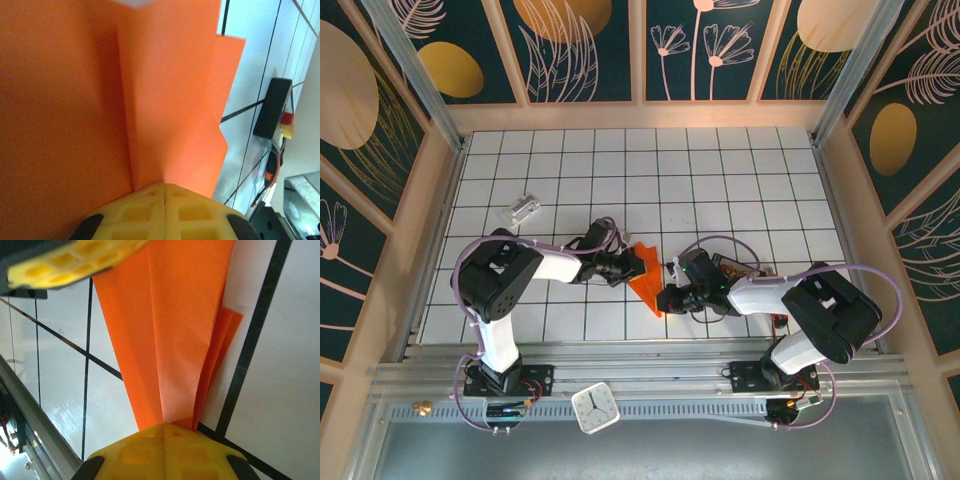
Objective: Fold a paper plane with a square sheet of paper (pick it up from the middle)
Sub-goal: Fourth fold the wing at the center of the table.
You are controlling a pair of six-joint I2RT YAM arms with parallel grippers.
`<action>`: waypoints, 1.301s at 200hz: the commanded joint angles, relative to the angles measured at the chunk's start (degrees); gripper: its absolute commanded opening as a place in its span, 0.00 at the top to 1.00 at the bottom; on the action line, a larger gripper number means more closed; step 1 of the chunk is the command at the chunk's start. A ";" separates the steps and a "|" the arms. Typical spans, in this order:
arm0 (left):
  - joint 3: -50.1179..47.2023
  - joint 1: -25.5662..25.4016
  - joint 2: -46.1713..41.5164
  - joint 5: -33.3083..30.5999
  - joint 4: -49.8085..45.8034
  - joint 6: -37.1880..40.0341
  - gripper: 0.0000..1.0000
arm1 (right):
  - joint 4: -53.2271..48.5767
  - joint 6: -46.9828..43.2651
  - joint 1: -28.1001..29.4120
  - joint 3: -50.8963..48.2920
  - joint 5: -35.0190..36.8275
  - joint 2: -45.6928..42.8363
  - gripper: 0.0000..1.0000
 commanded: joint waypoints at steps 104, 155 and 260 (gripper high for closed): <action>9.60 9.24 7.67 -6.21 -6.28 7.84 1.00 | -14.54 -1.78 1.66 -3.06 6.47 4.83 1.00; 13.94 12.44 10.22 -6.45 -7.56 9.22 1.00 | -14.56 -1.60 2.09 -3.36 6.61 4.81 1.00; 2.77 13.61 -6.49 -3.07 -1.91 5.46 0.73 | -7.41 0.12 -3.66 3.19 1.86 -14.18 0.84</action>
